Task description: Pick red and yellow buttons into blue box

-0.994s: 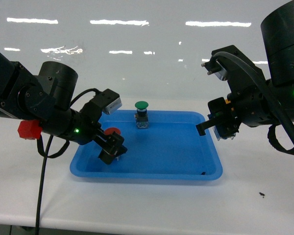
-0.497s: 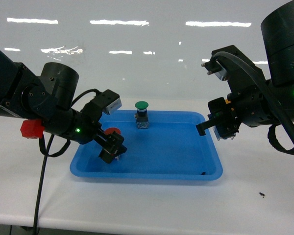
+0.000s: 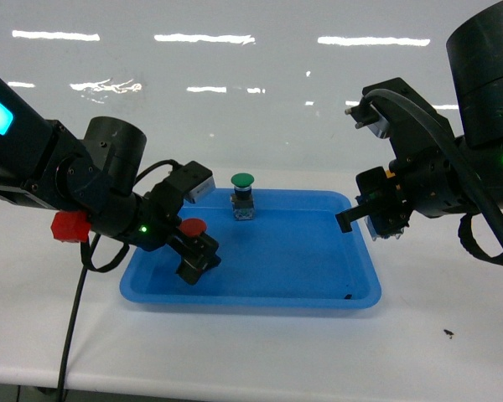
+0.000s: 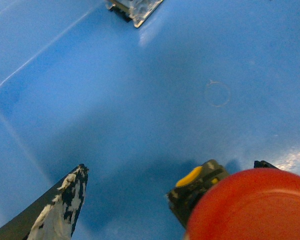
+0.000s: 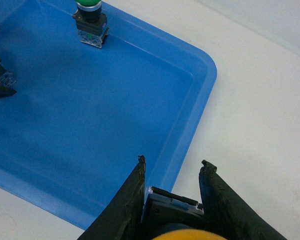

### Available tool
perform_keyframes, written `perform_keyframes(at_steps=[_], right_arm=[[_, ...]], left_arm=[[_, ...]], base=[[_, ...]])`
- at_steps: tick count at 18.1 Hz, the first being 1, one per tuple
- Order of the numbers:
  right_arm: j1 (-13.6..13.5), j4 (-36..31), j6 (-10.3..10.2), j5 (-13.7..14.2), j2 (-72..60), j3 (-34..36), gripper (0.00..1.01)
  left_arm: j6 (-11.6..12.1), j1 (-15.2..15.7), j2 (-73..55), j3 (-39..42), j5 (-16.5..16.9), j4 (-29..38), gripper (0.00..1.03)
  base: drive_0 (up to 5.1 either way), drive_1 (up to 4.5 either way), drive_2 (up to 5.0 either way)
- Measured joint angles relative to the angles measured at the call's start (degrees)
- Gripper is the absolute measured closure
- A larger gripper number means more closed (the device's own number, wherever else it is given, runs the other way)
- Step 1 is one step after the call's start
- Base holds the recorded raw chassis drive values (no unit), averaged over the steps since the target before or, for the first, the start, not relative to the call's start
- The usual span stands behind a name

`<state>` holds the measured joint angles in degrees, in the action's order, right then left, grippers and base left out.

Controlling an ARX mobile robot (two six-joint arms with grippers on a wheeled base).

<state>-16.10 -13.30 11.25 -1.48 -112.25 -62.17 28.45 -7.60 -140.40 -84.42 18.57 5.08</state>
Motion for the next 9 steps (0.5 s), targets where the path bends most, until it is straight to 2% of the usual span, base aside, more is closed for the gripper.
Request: perform_keyframes(at_steps=[2,9], right_arm=[[0.0,-0.02,0.0,0.0,0.0,0.0,0.72],[0.0,0.0,0.0,-0.02,0.0,0.0,0.72]], left_arm=[[0.55,0.22,-0.04,0.0,-0.68,0.11,0.08],[0.55,0.26,-0.04,0.0,-0.72,0.11,0.74]], base=[[0.0,0.0,0.0],[0.0,0.0,0.0]])
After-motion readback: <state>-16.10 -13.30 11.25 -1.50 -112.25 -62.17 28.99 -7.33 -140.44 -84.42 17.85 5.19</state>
